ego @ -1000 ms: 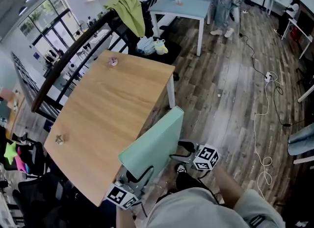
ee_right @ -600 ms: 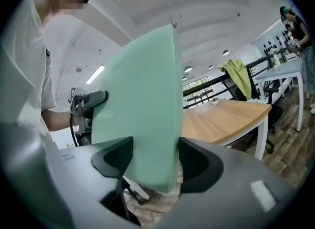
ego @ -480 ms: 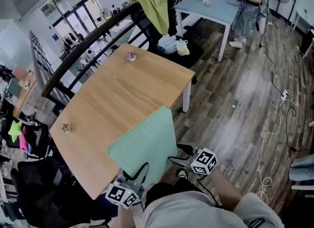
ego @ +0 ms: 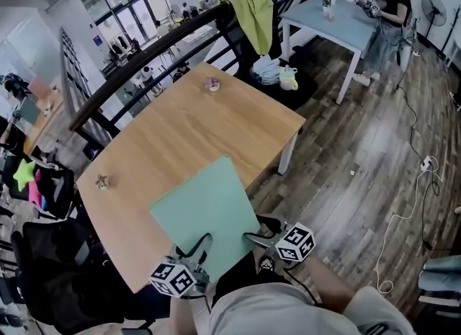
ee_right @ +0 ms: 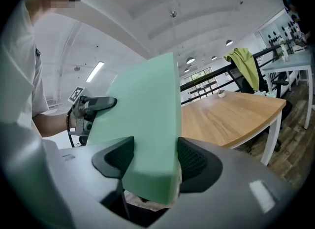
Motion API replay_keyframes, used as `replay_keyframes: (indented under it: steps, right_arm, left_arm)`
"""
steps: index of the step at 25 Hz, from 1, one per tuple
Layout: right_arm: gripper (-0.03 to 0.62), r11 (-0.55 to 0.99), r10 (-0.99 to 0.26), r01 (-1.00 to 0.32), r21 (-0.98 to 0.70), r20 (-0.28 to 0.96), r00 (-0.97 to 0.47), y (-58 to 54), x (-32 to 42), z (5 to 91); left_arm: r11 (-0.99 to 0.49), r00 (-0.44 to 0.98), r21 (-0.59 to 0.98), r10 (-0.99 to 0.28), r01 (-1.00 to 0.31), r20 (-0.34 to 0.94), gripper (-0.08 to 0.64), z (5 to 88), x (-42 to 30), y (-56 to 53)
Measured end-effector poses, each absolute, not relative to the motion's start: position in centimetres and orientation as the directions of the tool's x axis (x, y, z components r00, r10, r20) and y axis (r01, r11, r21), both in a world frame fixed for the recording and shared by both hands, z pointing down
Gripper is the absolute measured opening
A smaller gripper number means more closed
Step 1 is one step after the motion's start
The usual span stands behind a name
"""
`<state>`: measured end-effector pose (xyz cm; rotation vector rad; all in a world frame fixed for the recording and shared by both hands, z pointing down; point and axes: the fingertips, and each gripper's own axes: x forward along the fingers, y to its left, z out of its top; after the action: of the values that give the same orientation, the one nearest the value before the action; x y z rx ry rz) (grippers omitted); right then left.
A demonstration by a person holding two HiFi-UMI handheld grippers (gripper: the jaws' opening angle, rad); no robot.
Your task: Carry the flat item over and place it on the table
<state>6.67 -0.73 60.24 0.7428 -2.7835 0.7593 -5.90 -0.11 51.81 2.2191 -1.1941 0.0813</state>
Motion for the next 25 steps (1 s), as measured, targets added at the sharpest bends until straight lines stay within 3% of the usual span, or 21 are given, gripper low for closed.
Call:
replay_keyframes:
  steps: [25]
  right_arm:
    - [0.291, 0.699, -0.414, -0.585, -0.411, 0.434, -0.800, -17.3, 0.4, 63.0]
  left_arm:
    - [-0.393, 0.612, 0.513, -0.695, -0.763, 0.378, 0.255, 55.0, -12.2, -17.7]
